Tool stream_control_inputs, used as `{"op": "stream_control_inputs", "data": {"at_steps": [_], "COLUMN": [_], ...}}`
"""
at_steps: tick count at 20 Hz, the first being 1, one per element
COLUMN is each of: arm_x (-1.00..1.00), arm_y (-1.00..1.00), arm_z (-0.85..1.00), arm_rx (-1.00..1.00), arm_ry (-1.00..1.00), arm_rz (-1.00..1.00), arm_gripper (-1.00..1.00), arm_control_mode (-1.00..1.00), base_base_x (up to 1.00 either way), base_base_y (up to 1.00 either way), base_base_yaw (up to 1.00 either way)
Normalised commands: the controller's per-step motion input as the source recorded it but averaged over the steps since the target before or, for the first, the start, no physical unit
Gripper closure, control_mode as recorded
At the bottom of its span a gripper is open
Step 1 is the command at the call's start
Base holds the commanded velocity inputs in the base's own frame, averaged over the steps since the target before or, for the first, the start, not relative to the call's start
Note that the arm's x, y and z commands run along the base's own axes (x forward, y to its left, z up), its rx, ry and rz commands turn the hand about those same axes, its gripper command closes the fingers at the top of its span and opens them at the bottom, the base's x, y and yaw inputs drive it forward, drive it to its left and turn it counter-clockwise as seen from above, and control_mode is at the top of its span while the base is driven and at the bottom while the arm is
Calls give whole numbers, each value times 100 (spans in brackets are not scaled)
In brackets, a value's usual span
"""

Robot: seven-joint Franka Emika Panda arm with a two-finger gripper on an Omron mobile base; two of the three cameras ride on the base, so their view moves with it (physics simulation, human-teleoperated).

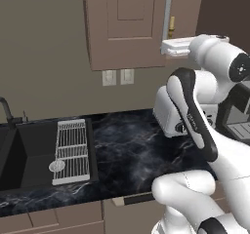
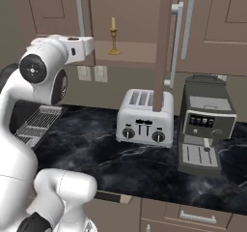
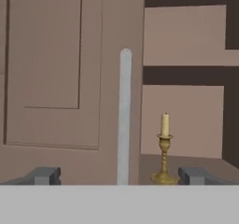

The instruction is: Get the candle and the beer from the cabinet and move them to the dining counter.

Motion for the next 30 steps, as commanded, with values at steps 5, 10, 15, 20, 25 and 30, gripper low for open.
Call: {"op": "stream_control_inputs", "data": {"at_steps": [5, 10, 15, 20, 25, 30], "arm_x": [19, 12, 14, 47, 47, 42], "arm_y": [0, -1, 0, 0, -1, -2], "arm_z": [0, -5, -1, 0, 0, 0], "arm_rx": [0, 0, 0, 1, 0, 0], "arm_ry": [-7, -11, -9, 0, 0, -9], "arm_rz": [-5, 2, 0, -1, -1, 0], "arm_gripper": [-100, -100, -100, -100, -100, -100], "arm_control_mode": [-100, -100, -100, -100, -100, -100], "base_base_x": [0, 0, 0, 0, 0, 0], "base_base_y": [0, 0, 0, 0, 0, 0], "base_base_yaw": [0, 0, 0, 0, 0, 0]}}
